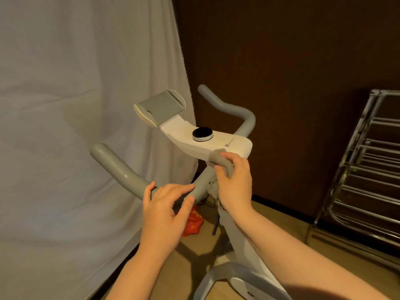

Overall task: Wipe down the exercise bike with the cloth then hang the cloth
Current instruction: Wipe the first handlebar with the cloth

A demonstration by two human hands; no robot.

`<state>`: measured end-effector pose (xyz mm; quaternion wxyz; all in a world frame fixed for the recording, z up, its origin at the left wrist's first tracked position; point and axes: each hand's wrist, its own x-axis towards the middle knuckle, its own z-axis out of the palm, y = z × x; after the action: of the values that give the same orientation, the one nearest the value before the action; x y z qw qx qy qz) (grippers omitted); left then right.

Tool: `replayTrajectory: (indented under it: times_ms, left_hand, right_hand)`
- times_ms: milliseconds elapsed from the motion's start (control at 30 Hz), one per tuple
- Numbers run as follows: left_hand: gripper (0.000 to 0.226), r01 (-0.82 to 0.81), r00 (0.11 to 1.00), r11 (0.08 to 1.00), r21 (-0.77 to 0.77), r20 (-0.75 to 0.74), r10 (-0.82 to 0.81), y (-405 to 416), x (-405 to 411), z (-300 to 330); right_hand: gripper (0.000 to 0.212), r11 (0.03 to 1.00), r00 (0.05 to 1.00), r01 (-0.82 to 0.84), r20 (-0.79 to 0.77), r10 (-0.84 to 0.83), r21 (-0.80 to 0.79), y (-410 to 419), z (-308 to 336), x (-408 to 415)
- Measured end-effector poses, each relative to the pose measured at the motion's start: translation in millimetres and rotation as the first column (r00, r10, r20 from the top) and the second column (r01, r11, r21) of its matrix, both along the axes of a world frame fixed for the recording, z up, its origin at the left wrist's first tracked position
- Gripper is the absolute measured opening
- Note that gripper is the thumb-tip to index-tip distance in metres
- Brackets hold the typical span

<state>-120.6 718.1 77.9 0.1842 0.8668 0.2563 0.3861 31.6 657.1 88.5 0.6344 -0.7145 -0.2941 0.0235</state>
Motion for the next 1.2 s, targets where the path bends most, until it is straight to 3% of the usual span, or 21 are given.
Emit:
replayTrajectory:
  times_ms: [67,133,300,433,567,700,800,900,967,1033,1133,1200]
  left_hand:
    - [0.026,0.030,0.999,1.000,-0.003,-0.013,-0.030,2,-3,2]
    - [0.024,0.054,0.999,0.998,-0.016,-0.004,-0.054,7,-9,5]
    - [0.031,-0.013,1.000,1.000,0.022,0.007,0.013,41,-41,10]
    - [0.034,0.048,0.997,0.998,0.034,-0.064,-0.046,54,-54,8]
    - [0.029,0.042,0.999,0.999,-0.029,-0.013,-0.042,48,-53,2]
    - [0.020,0.051,0.999,0.996,-0.067,0.018,-0.050,46,-52,1]
    - [0.020,0.081,0.997,0.994,-0.070,0.006,-0.081,50,-53,4]
    - [0.027,0.114,0.993,0.992,-0.047,-0.006,-0.115,53,-57,3]
    - [0.033,0.118,0.993,0.992,-0.033,-0.021,-0.119,54,-57,4]
    - [0.033,0.129,0.991,0.991,-0.023,-0.035,-0.130,57,-55,6]
    - [0.031,0.142,0.989,0.990,-0.009,-0.048,-0.142,61,-56,7]
    - [0.031,0.144,0.988,0.989,-0.006,-0.055,-0.145,62,-58,5]
  right_hand:
    - [0.026,0.970,0.949,-0.168,0.237,0.208,-0.176,-8,-2,-17]
    - [0.028,0.915,0.881,-0.211,0.338,0.330,-0.344,-11,8,-8]
    - [0.035,0.904,0.947,0.022,0.298,0.118,-0.428,-3,18,-22]
    - [0.030,0.904,0.885,-0.016,0.415,0.212,-0.428,-8,10,-67]
    - [0.031,0.913,0.943,0.144,0.334,-0.009,-0.383,1,15,-66]
    - [0.031,0.879,0.879,0.020,0.428,0.212,-0.477,-2,19,-97]
    - [0.028,0.790,0.934,0.114,0.336,0.121,-0.602,1,39,-57]
    - [0.031,0.822,0.926,0.207,0.377,0.010,-0.531,3,24,-79]
    - [0.033,0.889,0.936,0.146,0.351,0.018,-0.434,-2,11,-105]
    - [0.032,0.936,0.967,0.133,0.249,-0.051,-0.326,-5,6,-100]
    - [0.030,0.938,0.944,0.330,0.025,-0.329,-0.105,1,0,-98]
    - [0.032,0.909,0.902,0.416,-0.134,-0.410,0.019,13,-13,-125]
